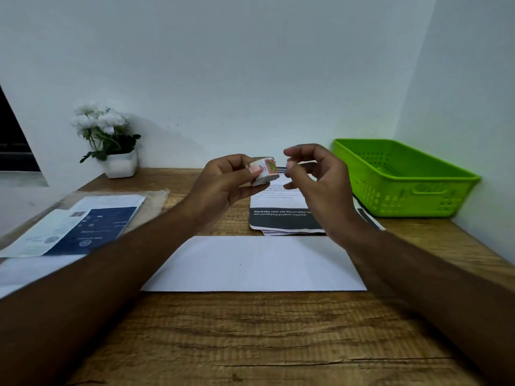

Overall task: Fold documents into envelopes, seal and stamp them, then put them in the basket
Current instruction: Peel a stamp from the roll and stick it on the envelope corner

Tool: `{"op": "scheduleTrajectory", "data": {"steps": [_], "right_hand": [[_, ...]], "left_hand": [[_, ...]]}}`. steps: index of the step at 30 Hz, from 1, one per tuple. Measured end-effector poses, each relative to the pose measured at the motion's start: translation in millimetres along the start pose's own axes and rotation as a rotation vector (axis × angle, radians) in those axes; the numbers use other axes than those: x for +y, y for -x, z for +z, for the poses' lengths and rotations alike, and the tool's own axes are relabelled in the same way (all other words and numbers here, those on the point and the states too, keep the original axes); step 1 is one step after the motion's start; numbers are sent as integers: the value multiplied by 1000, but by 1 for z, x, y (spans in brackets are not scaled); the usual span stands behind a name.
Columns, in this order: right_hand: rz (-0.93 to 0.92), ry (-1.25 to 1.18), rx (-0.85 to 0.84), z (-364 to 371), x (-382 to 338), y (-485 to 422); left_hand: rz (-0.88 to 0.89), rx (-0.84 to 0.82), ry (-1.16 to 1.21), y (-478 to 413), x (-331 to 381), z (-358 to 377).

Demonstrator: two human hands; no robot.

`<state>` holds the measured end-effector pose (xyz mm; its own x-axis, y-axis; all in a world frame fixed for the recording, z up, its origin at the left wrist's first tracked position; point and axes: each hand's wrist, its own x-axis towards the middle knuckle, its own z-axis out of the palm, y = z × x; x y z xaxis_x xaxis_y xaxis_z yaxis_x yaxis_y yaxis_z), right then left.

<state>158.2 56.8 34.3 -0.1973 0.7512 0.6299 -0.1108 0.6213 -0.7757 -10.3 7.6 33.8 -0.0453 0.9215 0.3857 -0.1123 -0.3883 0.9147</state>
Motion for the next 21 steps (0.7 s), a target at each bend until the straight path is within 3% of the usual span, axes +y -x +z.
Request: {"op": "scheduleTrajectory", "data": {"steps": [10,21], "right_hand": [[-35,46,-107,-3,-3,3],[-78,149,-103,-2,-3,1]], "left_hand": [[52,40,-55,3,-4,-3],[18,-22,-44,3,-6,-4]]}}
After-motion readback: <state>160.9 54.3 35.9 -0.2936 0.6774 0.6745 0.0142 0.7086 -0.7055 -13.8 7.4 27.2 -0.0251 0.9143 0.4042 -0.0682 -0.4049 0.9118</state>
